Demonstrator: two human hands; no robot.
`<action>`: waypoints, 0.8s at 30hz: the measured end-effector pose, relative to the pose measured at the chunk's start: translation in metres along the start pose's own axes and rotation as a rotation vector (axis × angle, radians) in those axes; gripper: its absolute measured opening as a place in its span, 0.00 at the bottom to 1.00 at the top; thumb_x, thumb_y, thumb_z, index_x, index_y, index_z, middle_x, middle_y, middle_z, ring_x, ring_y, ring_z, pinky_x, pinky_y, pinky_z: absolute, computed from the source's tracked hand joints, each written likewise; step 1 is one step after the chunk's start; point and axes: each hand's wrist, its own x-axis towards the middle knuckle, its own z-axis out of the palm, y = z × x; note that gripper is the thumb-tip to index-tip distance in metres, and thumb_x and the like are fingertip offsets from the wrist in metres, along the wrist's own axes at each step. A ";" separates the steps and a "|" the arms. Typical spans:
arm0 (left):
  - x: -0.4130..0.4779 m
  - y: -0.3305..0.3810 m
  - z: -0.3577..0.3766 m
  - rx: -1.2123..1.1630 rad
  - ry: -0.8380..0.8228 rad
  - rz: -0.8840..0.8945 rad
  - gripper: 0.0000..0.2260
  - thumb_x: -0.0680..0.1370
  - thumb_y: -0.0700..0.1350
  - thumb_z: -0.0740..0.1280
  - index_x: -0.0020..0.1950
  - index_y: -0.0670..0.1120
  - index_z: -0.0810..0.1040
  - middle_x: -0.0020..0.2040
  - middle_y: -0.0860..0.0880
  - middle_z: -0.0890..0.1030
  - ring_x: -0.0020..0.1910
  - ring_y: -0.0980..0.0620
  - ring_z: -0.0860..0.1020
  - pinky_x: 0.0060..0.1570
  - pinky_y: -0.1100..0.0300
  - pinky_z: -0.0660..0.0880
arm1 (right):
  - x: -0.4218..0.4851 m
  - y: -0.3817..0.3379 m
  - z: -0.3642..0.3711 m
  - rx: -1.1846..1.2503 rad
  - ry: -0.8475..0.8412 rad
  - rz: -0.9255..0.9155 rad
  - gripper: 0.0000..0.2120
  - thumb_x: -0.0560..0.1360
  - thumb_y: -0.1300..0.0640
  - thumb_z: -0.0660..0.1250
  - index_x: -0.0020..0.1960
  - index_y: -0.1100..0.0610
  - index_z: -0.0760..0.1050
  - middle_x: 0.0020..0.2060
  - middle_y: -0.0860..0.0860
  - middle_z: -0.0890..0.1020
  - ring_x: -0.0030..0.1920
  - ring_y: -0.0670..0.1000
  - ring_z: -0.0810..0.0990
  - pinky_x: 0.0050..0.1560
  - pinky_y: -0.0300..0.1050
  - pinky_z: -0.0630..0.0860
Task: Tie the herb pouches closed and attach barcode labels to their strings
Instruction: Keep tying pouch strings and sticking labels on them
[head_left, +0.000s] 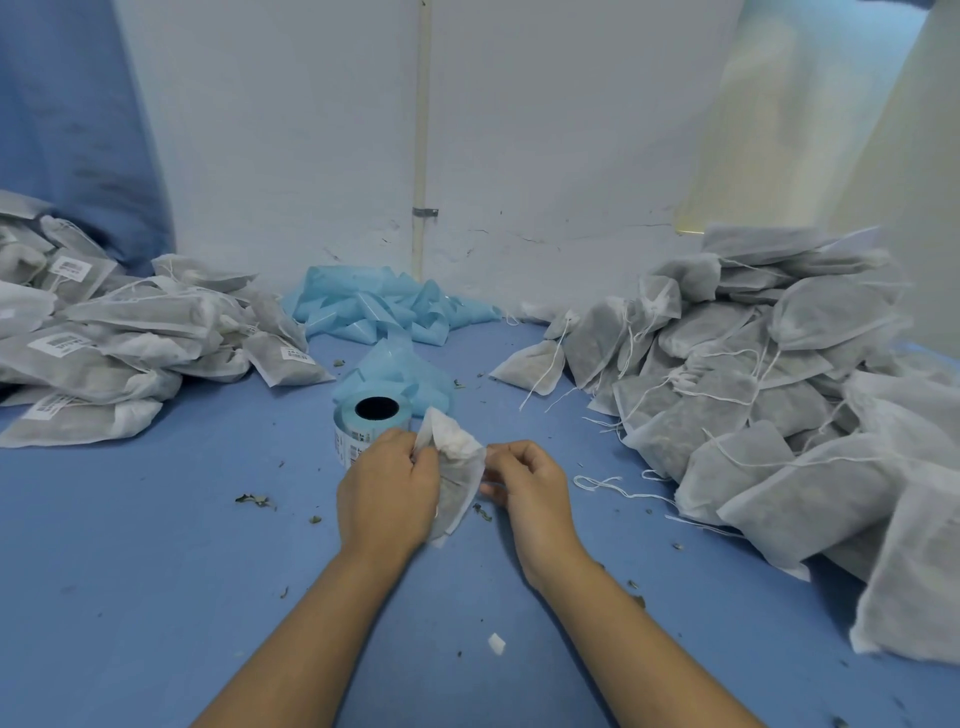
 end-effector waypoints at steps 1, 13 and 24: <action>0.000 -0.001 0.001 0.004 -0.014 -0.009 0.16 0.78 0.45 0.59 0.30 0.48 0.63 0.33 0.52 0.69 0.35 0.48 0.69 0.33 0.56 0.59 | 0.000 0.000 0.000 -0.004 -0.008 0.004 0.02 0.74 0.66 0.66 0.43 0.62 0.75 0.41 0.56 0.81 0.34 0.46 0.80 0.39 0.38 0.77; -0.010 0.017 -0.005 -0.772 -0.391 0.084 0.12 0.66 0.38 0.59 0.37 0.51 0.80 0.35 0.60 0.80 0.37 0.63 0.76 0.39 0.72 0.70 | 0.006 -0.012 -0.007 0.283 0.003 0.179 0.16 0.77 0.66 0.64 0.61 0.54 0.68 0.51 0.56 0.81 0.51 0.56 0.81 0.57 0.52 0.77; -0.005 0.012 -0.002 -0.869 -0.396 -0.144 0.06 0.62 0.39 0.61 0.34 0.37 0.74 0.33 0.47 0.74 0.36 0.54 0.73 0.35 0.65 0.69 | 0.005 -0.005 -0.013 -0.163 0.241 -0.200 0.17 0.76 0.62 0.68 0.60 0.50 0.67 0.57 0.49 0.77 0.51 0.45 0.78 0.47 0.30 0.73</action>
